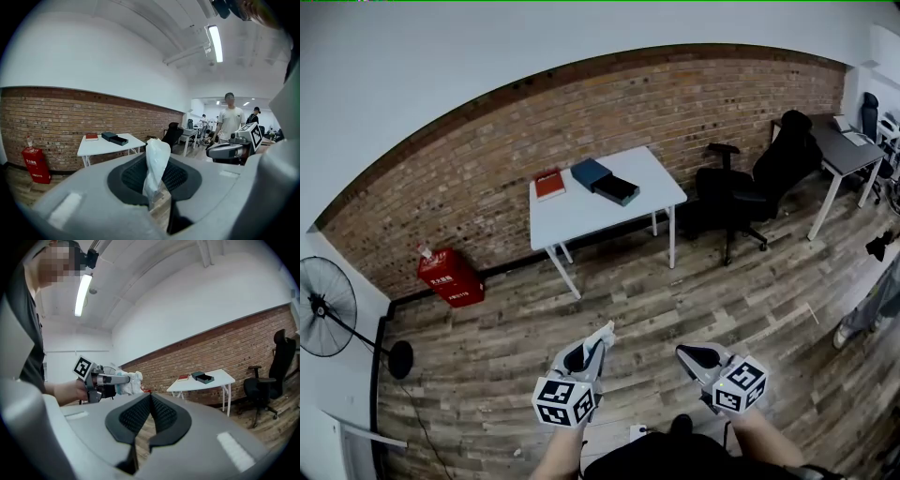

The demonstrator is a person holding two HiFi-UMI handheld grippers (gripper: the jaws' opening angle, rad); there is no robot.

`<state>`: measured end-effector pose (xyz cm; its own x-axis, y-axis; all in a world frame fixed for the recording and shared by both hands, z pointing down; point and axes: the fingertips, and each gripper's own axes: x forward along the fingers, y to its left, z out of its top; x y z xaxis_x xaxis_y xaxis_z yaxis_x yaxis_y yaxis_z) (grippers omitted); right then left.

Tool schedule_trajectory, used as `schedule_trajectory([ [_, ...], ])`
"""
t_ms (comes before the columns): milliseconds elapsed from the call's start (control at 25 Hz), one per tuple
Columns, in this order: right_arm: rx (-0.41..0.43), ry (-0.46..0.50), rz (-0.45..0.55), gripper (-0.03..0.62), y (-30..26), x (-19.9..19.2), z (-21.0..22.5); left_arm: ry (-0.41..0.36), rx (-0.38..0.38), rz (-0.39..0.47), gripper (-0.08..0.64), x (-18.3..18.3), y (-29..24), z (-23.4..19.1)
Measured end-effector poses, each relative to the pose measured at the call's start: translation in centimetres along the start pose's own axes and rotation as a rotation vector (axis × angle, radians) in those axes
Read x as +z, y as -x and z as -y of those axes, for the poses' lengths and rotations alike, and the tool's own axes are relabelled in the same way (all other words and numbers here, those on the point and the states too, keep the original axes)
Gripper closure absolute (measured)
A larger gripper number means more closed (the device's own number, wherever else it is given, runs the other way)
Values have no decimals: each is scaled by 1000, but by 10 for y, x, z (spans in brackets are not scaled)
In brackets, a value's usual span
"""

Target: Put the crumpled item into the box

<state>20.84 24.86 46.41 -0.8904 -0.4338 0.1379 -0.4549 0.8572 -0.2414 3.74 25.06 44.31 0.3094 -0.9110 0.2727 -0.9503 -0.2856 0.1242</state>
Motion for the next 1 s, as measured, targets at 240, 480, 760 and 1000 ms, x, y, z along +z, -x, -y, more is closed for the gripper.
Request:
schedule_trajectory([
  [240, 4, 9, 26, 592, 21, 22, 61, -25, -11, 13, 492, 22, -56, 34],
  [480, 18, 17, 22, 592, 20, 28, 78, -1, -21, 40, 492, 26, -83, 38],
  [760, -14, 34, -17, 592, -28, 31, 95, 48, -70, 54, 492, 30, -122, -9],
  [1000, -136, 30, 8, 592, -87, 43, 128, 42, -173, 89, 492, 56, -181, -73],
])
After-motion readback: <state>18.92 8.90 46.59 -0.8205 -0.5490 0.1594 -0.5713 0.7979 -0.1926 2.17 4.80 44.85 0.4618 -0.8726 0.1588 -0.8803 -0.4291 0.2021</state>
